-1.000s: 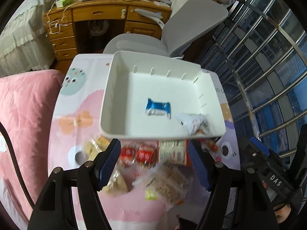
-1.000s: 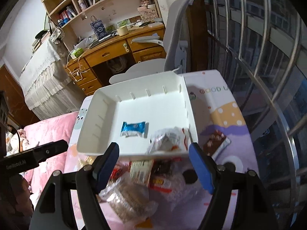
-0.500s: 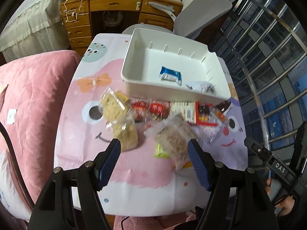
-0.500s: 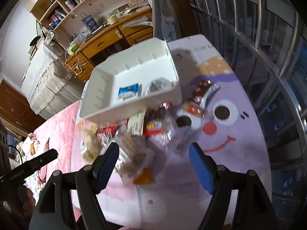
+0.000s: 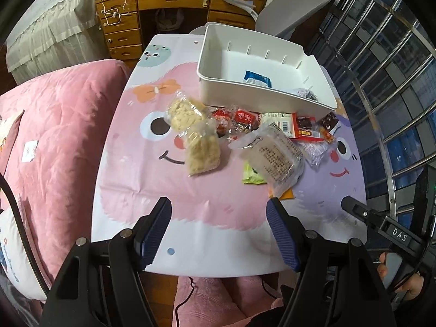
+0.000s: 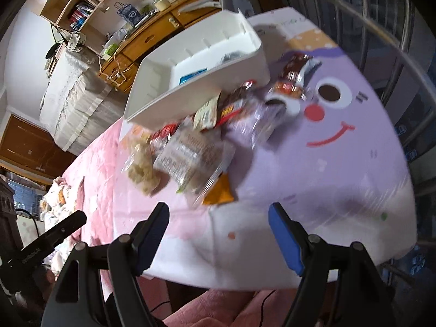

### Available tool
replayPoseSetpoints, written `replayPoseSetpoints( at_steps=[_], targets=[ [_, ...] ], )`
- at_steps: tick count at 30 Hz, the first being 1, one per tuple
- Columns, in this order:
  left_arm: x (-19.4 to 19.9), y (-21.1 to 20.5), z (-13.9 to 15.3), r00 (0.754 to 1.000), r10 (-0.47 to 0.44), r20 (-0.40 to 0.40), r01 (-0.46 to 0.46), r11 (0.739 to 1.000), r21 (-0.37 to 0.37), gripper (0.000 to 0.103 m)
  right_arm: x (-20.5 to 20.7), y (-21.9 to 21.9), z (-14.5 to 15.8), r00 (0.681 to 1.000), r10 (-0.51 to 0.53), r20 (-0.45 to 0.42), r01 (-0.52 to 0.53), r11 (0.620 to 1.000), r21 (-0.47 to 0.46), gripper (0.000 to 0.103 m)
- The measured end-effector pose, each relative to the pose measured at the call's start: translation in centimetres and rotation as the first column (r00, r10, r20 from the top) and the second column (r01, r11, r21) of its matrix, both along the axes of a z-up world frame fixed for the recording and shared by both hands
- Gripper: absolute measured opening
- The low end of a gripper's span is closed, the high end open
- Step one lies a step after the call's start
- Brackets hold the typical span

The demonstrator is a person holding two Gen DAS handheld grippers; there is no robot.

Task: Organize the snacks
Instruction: 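Withdraw both tools and move toward the clear puffed-snack bags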

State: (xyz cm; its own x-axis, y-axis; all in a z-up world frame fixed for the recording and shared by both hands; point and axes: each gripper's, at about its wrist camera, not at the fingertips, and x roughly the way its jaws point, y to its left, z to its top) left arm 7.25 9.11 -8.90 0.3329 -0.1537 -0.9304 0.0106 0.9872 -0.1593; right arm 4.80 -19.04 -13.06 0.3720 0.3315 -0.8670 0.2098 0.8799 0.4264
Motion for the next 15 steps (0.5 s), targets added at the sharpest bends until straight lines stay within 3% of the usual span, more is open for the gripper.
replayPoseSetpoints(
  at_steps=[7,15],
  targets=[
    [0.0,2.1,0.5,1.0,-0.003,0.008,0.003,1.0,0.008,0.071,-1.1,2.3,-0.6,0.999,0.033,-0.027,-0.032,0.999,0.035,0.076],
    [1.9,5.3,0.2,0.999,-0.042,-0.016,0.041,0.999,-0.01,0.074,-0.9,5.7,-0.5,0.998,0.042,-0.038,-0.042,0.999,-0.001,0.076]
  ],
)
